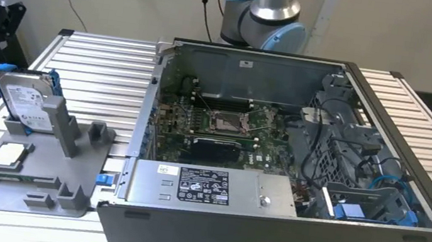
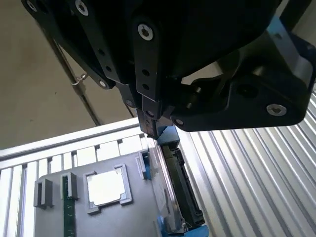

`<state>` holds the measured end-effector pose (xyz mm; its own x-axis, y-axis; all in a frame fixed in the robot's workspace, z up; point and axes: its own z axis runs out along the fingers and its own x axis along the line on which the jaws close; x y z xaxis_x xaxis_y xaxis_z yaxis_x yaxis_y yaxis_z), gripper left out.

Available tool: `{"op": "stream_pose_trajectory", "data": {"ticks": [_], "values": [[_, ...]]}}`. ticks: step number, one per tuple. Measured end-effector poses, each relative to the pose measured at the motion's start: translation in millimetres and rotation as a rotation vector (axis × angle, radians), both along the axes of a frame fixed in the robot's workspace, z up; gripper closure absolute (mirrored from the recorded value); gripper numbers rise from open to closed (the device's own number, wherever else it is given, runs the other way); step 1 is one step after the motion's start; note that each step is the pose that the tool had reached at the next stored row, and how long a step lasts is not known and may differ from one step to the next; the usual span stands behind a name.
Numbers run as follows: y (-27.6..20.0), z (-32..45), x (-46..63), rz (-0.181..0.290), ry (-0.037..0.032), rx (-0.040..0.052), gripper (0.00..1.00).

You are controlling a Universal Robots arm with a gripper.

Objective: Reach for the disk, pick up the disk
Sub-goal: 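Pick up the disk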

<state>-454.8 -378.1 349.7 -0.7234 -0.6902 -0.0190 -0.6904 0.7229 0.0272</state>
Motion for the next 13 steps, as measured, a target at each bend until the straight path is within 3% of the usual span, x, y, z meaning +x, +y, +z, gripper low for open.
{"op": "stream_pose_trajectory", "data": {"ticks": [6, 13], "values": [[0.0, -0.5, 0.0, 0.111, -0.0010, 0.0000, 1.00], [0.0, -1.4, 0.1, 0.238, -0.0071, -0.0002, 1.00]]}}
